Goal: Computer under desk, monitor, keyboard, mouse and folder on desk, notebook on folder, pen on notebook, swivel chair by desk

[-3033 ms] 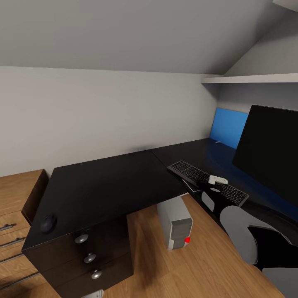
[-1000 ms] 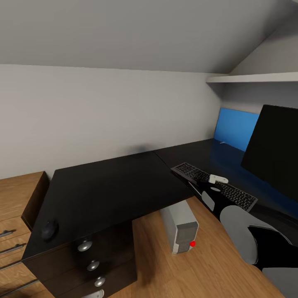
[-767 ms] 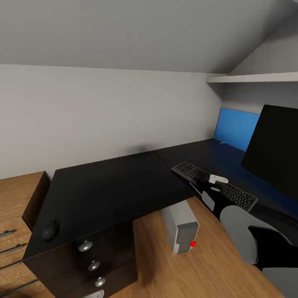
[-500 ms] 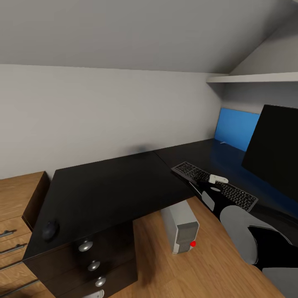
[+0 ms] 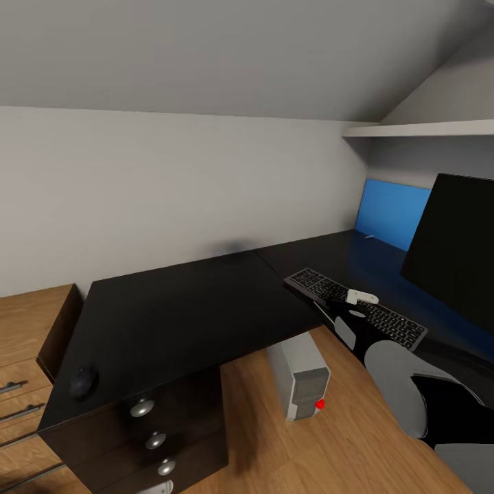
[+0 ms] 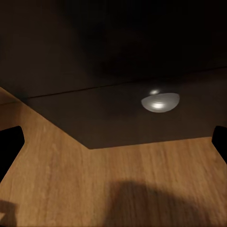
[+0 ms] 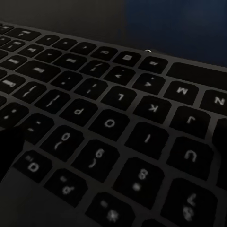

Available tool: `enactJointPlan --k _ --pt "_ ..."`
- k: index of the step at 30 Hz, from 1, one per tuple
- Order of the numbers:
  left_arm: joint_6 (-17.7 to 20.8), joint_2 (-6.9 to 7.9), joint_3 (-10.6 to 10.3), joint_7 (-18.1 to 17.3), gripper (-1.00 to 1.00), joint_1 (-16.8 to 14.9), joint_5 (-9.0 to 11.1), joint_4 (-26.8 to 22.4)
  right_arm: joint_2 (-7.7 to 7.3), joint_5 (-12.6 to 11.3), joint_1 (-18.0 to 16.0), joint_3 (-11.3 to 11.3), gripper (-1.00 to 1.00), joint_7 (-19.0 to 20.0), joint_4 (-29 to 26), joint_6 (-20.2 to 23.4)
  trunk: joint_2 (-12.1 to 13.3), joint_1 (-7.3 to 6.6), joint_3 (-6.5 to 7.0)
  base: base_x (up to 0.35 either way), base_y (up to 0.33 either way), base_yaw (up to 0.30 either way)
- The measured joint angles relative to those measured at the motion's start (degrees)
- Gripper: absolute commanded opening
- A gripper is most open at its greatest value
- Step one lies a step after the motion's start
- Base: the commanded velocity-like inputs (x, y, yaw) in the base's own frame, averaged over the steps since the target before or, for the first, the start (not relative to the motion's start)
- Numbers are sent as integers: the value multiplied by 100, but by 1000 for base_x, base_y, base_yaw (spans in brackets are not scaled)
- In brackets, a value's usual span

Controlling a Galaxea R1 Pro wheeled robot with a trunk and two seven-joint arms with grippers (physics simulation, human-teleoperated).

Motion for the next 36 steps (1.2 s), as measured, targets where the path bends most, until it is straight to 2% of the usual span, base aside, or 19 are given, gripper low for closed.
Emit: enactJointPlan --k 12,19,23,36 --pt "56 28 37 -3 100 0 43 30 0 -7 0 2 100 -4 -2 2 0 0 0 0 0 0" --pt "504 33 42 -7 100 0 77 63 0 -12 0 -1 100 -4 -5 2 0 0 0 0 0 0" --pt "589 28 42 -14 100 0 95 65 0 -13 0 0 100 -3 -5 2 0 0 0 0 0 0" --pt "592 27 46 -7 100 -1 88 271 1 -7 0 7 100 -1 27 -4 39 -21 17 0 0 0"
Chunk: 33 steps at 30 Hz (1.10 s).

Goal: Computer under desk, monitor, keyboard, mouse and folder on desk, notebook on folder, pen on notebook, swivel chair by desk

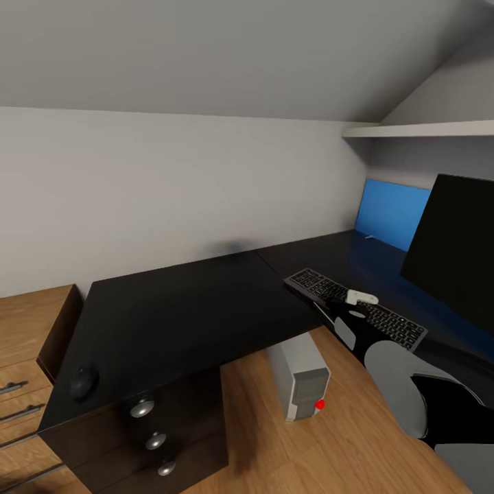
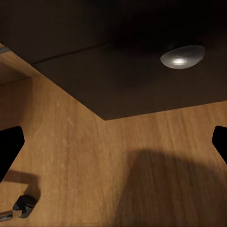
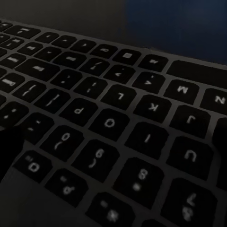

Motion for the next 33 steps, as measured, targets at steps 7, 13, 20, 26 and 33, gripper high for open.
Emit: enactJointPlan --k 7,13,20,26,33 --pt "-4 6 4 1 100 0 6 4 0 -50 3 -75 100 2 115 -1 281 -153 125 0 0 0" --pt "2 3 5 1 100 0 7 60 0 -51 3 -76 100 2 115 -1 443 -242 197 0 0 0" --pt "5 0 5 1 100 0 7 88 0 -51 3 -76 100 2 115 0 443 -242 197 0 0 0" --pt "8 0 5 1 100 0 7 91 0 -50 3 -75 100 2 115 -1 562 -307 250 0 0 0" --pt "19 0 12 9 100 0 11 96 0 -51 3 -76 100 1 115 -1 724 -396 323 0 0 0"
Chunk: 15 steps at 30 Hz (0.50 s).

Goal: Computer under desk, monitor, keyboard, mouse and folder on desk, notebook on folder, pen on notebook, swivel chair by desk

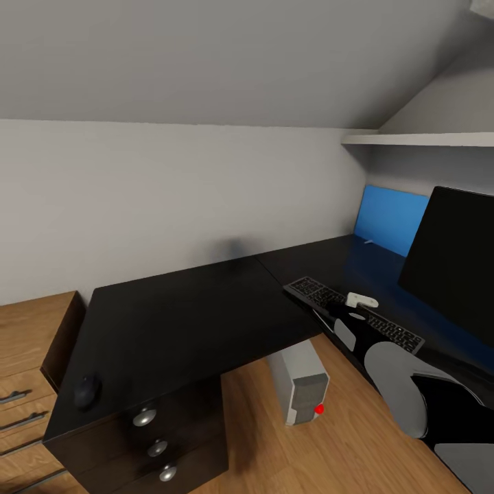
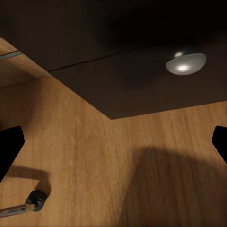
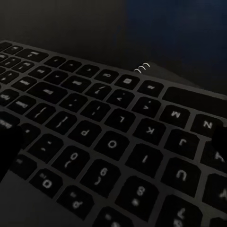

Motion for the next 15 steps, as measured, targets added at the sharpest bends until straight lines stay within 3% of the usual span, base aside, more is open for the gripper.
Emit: enactJointPlan --k 8,15 --pt "1 0 -6 9 100 0 -3 59 7 -8 0 -1 100 1 0 0 0 0 0 -4 0 0" --pt "1 0 10 11 100 0 -4 157 8 -8 0 0 100 1 0 0 0 1 0 -116 0 0"
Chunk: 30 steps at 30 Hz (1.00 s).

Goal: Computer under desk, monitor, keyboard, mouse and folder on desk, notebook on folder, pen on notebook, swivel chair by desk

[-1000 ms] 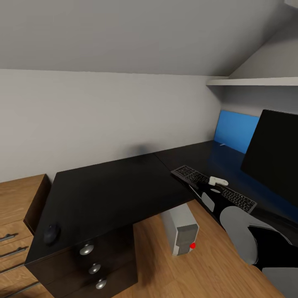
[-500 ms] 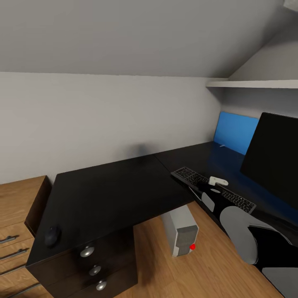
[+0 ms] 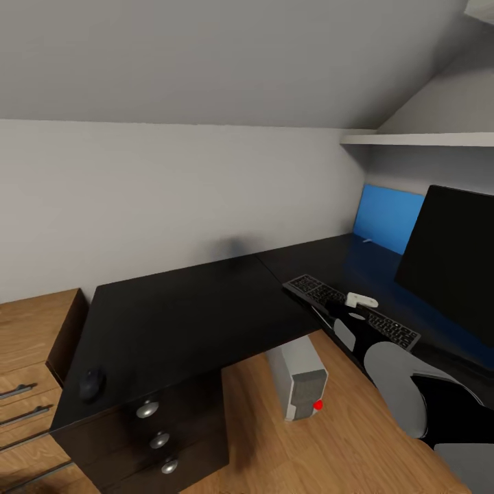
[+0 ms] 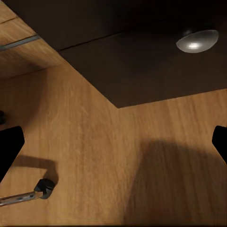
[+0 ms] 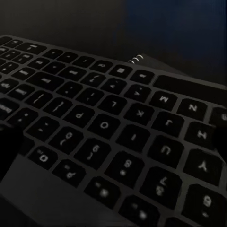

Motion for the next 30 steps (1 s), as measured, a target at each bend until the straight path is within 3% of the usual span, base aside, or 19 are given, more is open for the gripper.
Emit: enactJointPlan --k 13,30 --pt "-2 1 1 6 100 0 0 5 1 -3 0 0 100 7 0 -7 0 1 0 -153 0 0" --pt "-7 0 0 8 100 0 0 6 9 -92 0 -4 100 18 -9 -10 0 -1 19 -11 0 -40"
